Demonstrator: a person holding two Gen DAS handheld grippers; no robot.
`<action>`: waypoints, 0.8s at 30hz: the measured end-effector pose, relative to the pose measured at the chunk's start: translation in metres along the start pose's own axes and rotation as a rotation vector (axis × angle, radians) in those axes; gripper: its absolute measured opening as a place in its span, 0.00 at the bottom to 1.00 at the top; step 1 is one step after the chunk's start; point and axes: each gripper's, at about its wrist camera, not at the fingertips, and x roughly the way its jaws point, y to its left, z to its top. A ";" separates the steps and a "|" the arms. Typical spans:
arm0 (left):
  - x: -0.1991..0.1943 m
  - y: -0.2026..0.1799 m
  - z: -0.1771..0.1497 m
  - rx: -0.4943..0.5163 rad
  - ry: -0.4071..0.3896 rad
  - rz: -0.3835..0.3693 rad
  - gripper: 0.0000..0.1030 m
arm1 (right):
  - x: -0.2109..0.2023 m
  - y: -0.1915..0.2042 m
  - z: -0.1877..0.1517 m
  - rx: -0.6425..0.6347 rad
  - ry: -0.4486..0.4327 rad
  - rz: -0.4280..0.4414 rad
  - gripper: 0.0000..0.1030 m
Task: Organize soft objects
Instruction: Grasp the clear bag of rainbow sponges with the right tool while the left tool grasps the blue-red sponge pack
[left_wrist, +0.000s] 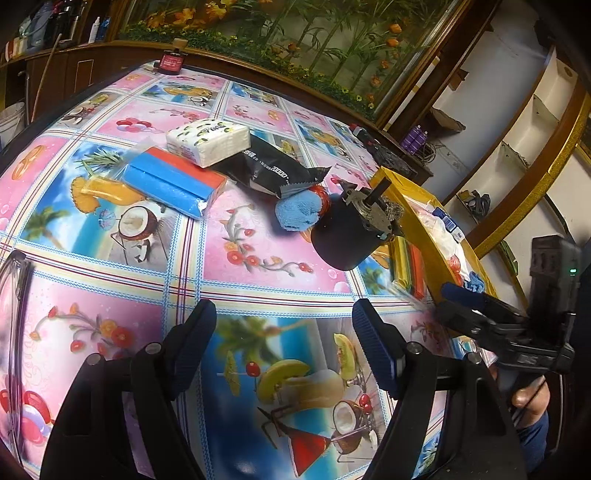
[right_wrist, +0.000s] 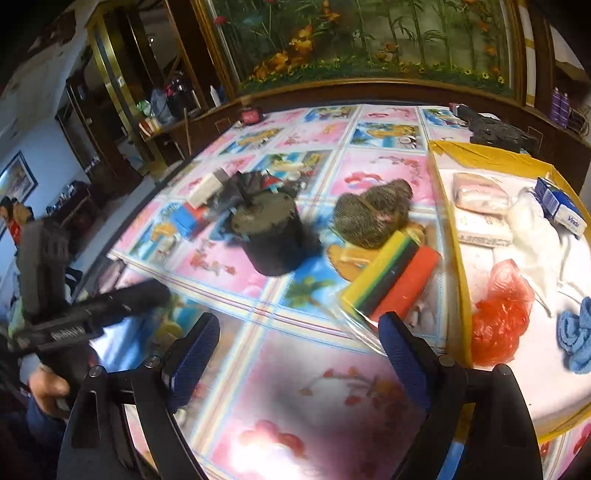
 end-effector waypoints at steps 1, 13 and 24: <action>0.000 0.000 0.000 0.001 0.000 0.000 0.74 | 0.003 -0.005 -0.002 0.000 0.013 -0.025 0.83; -0.001 -0.001 -0.001 0.003 0.004 0.005 0.74 | 0.007 -0.070 0.017 0.217 0.056 -0.119 0.83; -0.003 0.002 0.001 -0.017 -0.014 0.049 0.74 | 0.088 -0.048 0.044 0.137 0.157 -0.340 0.60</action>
